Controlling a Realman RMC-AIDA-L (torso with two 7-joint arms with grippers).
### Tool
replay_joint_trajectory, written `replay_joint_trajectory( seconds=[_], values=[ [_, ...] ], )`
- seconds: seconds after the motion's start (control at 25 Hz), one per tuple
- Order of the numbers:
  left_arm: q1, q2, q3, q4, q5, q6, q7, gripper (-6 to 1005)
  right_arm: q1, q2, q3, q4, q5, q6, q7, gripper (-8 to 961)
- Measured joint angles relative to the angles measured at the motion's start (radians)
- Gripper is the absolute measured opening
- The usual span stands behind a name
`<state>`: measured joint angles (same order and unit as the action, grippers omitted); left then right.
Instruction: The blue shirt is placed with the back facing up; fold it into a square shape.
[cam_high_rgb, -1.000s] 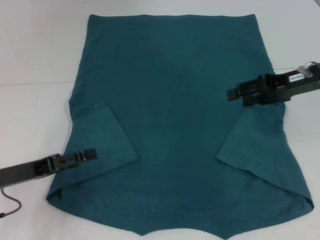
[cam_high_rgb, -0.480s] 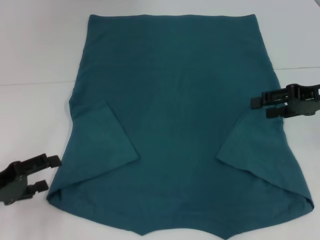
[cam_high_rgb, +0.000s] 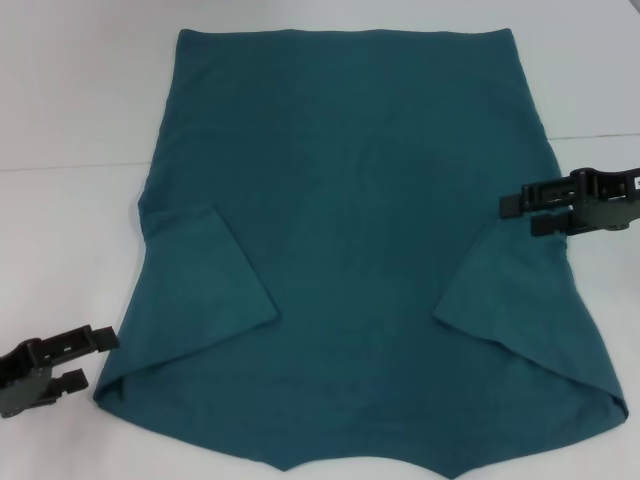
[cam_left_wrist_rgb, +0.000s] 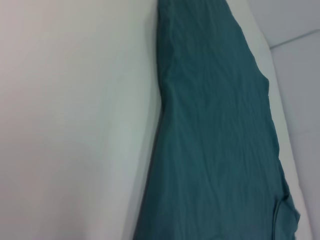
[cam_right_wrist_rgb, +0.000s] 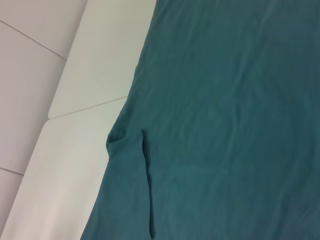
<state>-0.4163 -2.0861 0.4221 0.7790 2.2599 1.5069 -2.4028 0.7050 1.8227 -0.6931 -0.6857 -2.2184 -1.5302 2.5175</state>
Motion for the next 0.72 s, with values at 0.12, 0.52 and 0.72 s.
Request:
replay_joint_trajectory(
  seconds=[0.12, 0.52, 0.72],
  values=[
    [-0.006, 0.001, 0.001, -0.007, 0.032, -0.022, 0.008, 962, 0.000, 0.000, 0.000, 0.000, 0.000, 0.000, 0.000, 795],
    [-0.018, -0.002, 0.001, -0.030, 0.073, -0.066, -0.012, 957, -0.006, 0.001, 0.001, 0.000, 0.000, 0.000, 0.000, 795],
    [-0.020, -0.005, 0.001, -0.030, 0.073, -0.086, -0.034, 953, -0.007, 0.001, 0.000, 0.000, 0.000, 0.001, 0.000, 795]
  ],
)
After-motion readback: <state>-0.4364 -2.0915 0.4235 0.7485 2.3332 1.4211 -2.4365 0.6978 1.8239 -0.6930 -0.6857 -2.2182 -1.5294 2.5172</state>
